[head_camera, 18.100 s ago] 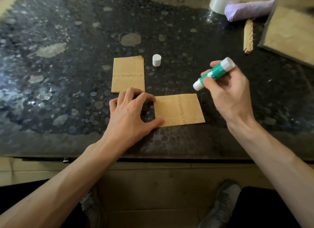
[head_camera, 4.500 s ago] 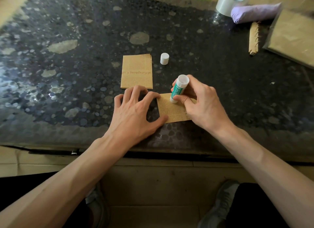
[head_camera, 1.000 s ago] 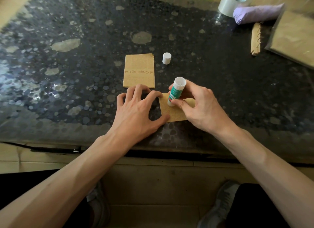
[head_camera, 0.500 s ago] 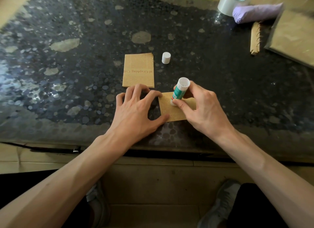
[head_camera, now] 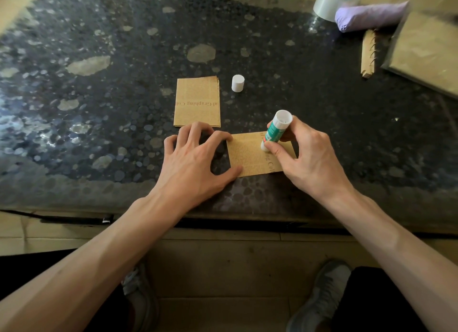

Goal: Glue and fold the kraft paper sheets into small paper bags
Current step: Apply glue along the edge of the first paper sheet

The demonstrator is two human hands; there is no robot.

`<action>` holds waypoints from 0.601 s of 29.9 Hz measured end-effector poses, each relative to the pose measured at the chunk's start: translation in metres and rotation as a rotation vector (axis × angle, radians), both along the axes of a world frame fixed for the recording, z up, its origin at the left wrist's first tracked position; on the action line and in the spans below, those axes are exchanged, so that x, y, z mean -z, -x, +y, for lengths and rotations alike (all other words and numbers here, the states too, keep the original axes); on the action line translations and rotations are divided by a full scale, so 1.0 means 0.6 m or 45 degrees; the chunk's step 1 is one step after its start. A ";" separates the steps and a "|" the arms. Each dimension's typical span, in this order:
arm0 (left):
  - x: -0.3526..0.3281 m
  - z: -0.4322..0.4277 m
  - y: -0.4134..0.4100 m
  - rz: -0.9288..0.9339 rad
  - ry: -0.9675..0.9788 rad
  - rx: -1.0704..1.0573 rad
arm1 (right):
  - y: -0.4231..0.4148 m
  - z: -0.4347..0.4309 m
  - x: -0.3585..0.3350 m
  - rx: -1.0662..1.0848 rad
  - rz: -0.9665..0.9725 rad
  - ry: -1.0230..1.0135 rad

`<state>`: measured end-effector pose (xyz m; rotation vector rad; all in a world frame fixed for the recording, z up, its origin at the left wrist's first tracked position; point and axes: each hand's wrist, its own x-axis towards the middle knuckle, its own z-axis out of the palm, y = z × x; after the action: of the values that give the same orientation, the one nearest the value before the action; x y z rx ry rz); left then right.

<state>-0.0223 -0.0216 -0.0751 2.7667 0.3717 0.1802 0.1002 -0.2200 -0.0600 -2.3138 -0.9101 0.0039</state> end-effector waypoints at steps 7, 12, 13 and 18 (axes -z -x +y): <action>0.000 0.001 0.000 -0.009 -0.002 0.003 | -0.006 -0.010 0.000 0.042 -0.014 0.023; 0.000 0.003 0.001 -0.003 0.018 0.015 | -0.007 -0.017 -0.002 0.062 -0.005 0.018; 0.000 0.002 0.001 -0.004 0.017 0.014 | -0.007 -0.019 -0.002 0.066 -0.007 0.020; 0.000 0.002 0.000 0.001 0.012 0.014 | -0.010 -0.028 -0.004 0.094 -0.019 0.012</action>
<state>-0.0223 -0.0203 -0.0750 2.7591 0.3566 0.1737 0.1065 -0.2366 -0.0575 -2.3580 -0.8330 -0.0402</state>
